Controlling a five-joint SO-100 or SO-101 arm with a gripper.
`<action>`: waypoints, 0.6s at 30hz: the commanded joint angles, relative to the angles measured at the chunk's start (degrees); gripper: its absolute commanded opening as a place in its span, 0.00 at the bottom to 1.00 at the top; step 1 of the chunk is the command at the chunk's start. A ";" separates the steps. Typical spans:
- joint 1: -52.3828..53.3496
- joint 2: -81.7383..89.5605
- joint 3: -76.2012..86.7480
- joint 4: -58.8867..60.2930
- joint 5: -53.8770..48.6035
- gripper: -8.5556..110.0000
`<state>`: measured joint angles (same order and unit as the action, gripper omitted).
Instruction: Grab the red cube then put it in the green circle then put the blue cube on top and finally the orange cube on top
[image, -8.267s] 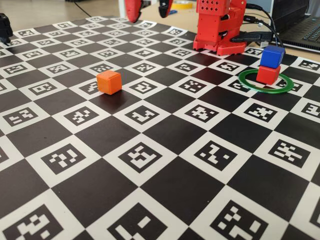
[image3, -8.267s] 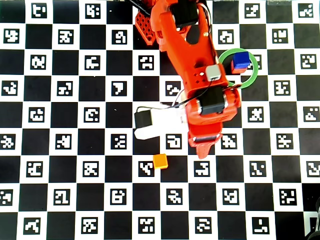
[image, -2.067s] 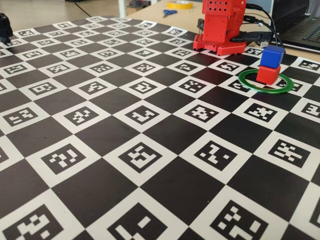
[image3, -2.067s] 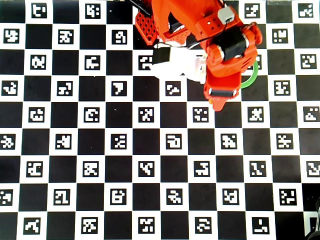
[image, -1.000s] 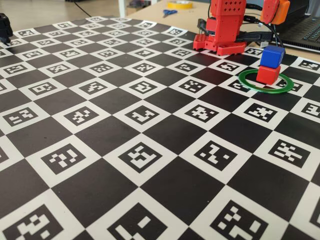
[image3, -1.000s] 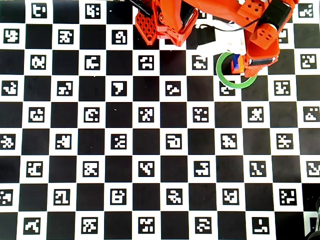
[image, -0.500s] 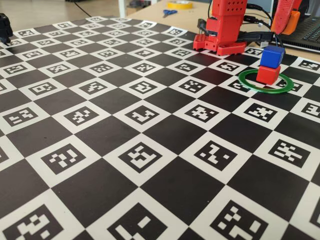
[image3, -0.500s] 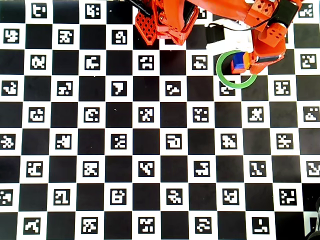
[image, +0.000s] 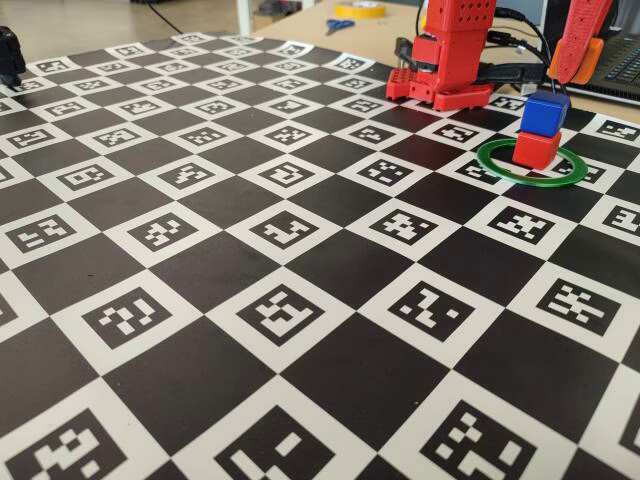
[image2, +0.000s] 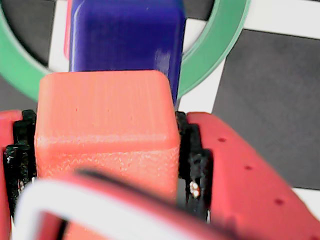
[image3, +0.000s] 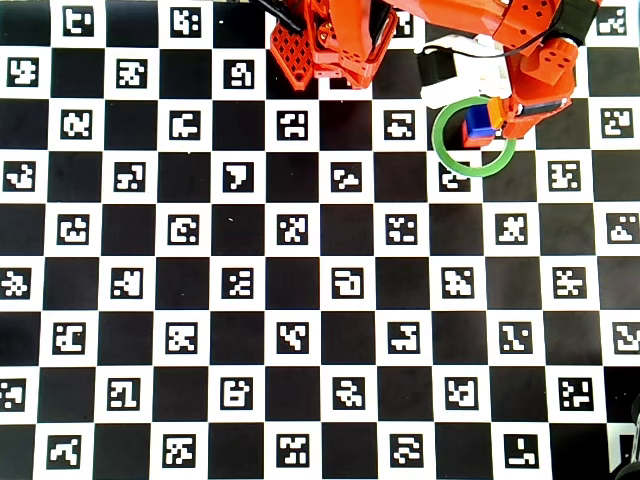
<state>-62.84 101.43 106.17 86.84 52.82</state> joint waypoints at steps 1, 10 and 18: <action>0.44 0.35 -0.35 -0.26 0.18 0.09; 0.70 0.26 0.70 -0.88 0.00 0.09; 0.35 0.35 2.37 -2.20 0.00 0.09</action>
<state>-62.49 101.43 108.90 84.99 52.82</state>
